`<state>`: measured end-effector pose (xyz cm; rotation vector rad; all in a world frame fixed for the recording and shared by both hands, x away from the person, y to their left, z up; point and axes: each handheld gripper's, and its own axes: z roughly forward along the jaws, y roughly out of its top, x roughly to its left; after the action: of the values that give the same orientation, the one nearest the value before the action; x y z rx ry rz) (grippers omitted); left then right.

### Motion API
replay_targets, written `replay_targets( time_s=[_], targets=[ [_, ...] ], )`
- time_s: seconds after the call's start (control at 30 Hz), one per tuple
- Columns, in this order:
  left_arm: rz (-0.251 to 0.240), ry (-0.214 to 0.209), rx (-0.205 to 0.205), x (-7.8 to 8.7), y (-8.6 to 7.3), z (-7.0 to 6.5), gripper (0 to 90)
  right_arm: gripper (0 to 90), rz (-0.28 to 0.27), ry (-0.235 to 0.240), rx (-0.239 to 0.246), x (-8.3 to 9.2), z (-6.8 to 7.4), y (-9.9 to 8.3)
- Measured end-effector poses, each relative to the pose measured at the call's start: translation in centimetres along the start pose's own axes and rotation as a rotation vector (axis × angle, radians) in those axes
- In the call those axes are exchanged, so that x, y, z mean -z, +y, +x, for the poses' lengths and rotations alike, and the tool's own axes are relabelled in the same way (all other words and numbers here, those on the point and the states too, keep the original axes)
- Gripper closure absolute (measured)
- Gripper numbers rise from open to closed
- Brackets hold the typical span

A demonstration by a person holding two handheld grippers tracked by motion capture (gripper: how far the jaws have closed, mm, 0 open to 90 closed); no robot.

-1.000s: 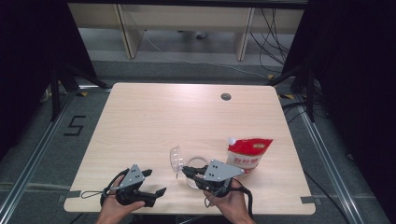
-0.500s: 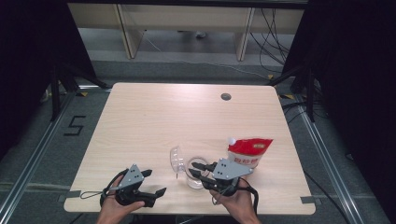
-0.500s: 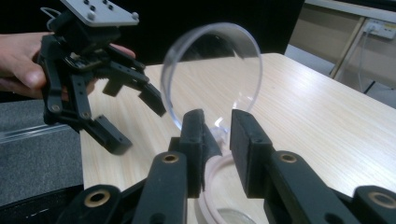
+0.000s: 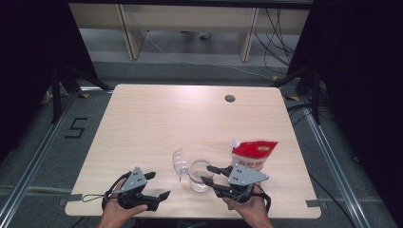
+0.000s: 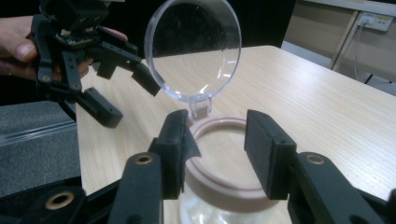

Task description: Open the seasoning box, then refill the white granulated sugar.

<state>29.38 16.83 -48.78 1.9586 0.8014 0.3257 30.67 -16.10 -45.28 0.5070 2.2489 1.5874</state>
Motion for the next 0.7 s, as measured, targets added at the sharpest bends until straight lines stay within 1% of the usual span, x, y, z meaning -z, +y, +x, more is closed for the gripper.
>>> replay_targets(
  time_s=[0.03, 0.07, 0.1, 0.13, 0.17, 0.2, 0.23, 0.3, 0.33, 0.37, 0.4, 0.43, 0.47, 0.5, 0.53, 0.57, 0.6, 0.63, 0.7],
  targets=[
    [0.0, 0.001, 0.0, 0.0, 0.0, 0.0, 15.7, 58.8, -0.01, -0.01, -0.002, 0.1, 0.0, -0.1],
    [-0.002, 0.001, 0.006, 0.0, 0.0, 0.0, 15.8, 58.3, 0.003, -0.008, 0.002, 0.3, -0.1, -0.2],
    [-0.005, 0.001, 0.009, 0.0, 0.0, 0.0, 15.8, 57.6, 0.008, 0.0, -0.008, 0.5, -0.1, -0.4],
    [-0.013, -0.001, 0.017, -0.1, 0.0, 0.0, 15.8, 57.0, -0.002, -0.006, -0.02, 0.6, -0.1, -0.5],
    [-0.012, -0.002, 0.017, 0.0, 0.0, 0.0, 15.8, 56.6, 0.006, -0.007, -0.016, 0.8, -0.2, -0.6],
    [-0.013, -0.002, 0.015, 0.0, 0.0, 0.0, 15.8, 56.3, 0.003, -0.005, -0.025, 0.8, -0.2, -0.8],
    [0.003, 0.007, -0.007, 0.1, 0.0, 0.1, 15.8, 55.8, 0.008, -0.006, -0.021, 1.0, -0.2, -0.9],
    [-0.002, 0.007, 0.006, 0.2, 0.0, 0.0, 15.8, 54.7, 0.008, -0.016, -0.028, 1.2, -0.2, -1.1],
    [-0.002, 0.008, 0.005, 0.2, 0.0, 0.0, 15.8, 54.2, 0.016, -0.007, -0.025, 1.3, -0.2, -1.2],
    [-0.003, 0.009, 0.006, 0.2, 0.0, 0.0, 15.8, 54.0, 0.016, -0.015, -0.035, 1.4, -0.2, -1.2],
    [-0.004, 0.008, 0.002, 0.2, 0.0, 0.0, 15.8, 53.6, 0.005, -0.019, -0.03, 1.4, -0.2, -1.3],
    [-0.006, 0.005, -0.001, 0.2, 0.0, 0.1, 15.8, 53.4, 0.017, -0.014, -0.026, 1.5, -0.3, -1.4],
    [-0.004, 0.007, -0.016, 0.2, 0.0, 0.1, 15.8, 53.0, 0.012, -0.025, -0.029, 1.6, -0.2, -1.5],
    [-0.002, 0.007, -0.019, 0.2, 0.0, 0.1, 15.8, 53.0, 0.012, -0.022, -0.03, 1.7, -0.2, -1.5],
    [-0.004, 0.006, 0.008, 0.2, -0.1, 0.0, 15.8, 52.8, 0.021, -0.019, -0.03, 1.9, -0.3, -1.5],
    [-0.003, 0.004, -0.005, 0.2, -0.1, 0.0, 15.9, 52.6, 0.02, -0.02, -0.042, 1.9, -0.1, -1.6],
    [-0.002, 0.005, -0.005, 0.2, -0.1, 0.0, 15.9, 52.1, 0.025, -0.011, -0.03, 2.0, -0.3, -1.7],
    [-0.013, 0.004, 0.005, 0.2, -0.1, -0.1, 15.9, 51.5, 0.031, -0.013, -0.029, 2.2, -0.3, -1.7],
    [-0.013, 0.004, 0.007, 0.2, -0.1, -0.1, 15.9, 51.0, 0.035, -0.02, -0.031, 2.4, -0.3, -1.8]
  ],
)
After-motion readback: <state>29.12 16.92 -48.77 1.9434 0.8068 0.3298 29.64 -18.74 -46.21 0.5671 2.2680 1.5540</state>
